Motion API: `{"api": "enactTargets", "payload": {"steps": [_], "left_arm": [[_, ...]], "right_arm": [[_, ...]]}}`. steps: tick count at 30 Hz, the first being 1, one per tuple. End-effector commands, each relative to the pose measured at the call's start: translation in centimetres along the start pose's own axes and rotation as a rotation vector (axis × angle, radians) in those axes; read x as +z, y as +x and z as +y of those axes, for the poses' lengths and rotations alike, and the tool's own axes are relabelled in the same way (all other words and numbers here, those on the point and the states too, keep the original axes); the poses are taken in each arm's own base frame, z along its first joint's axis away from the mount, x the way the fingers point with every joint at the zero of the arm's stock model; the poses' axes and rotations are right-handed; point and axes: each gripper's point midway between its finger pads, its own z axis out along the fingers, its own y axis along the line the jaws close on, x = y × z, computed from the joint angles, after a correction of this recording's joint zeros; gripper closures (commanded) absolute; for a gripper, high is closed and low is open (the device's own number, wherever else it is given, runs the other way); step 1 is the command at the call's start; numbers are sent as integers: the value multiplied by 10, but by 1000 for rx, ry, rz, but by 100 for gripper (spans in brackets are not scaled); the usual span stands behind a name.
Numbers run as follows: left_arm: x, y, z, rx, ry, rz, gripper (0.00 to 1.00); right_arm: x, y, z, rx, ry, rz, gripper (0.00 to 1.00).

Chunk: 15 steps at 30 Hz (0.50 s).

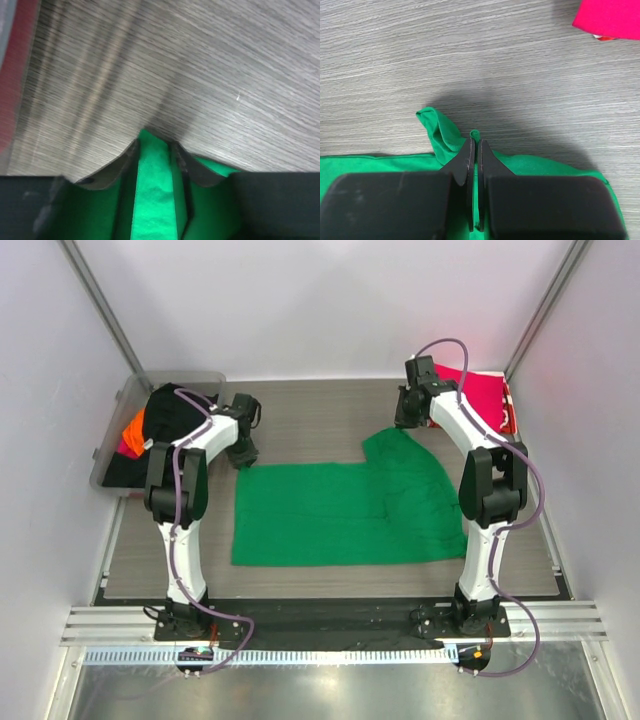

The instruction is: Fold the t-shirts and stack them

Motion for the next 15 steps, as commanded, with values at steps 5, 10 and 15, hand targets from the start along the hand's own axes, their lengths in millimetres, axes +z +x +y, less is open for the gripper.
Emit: {"api": "enactTargets", "payload": {"steps": [5, 10, 15], "left_arm": [[4, 15, 10, 12, -40, 53, 96], [-20, 11, 19, 13, -55, 24, 100], [-48, 9, 31, 9, -58, -24, 100]], "right_arm": [[-37, -17, 7, 23, -32, -80, 99], [-73, -18, 3, 29, -36, -131, 99], [-94, 8, -11, 30, -14, -122, 99]]}}
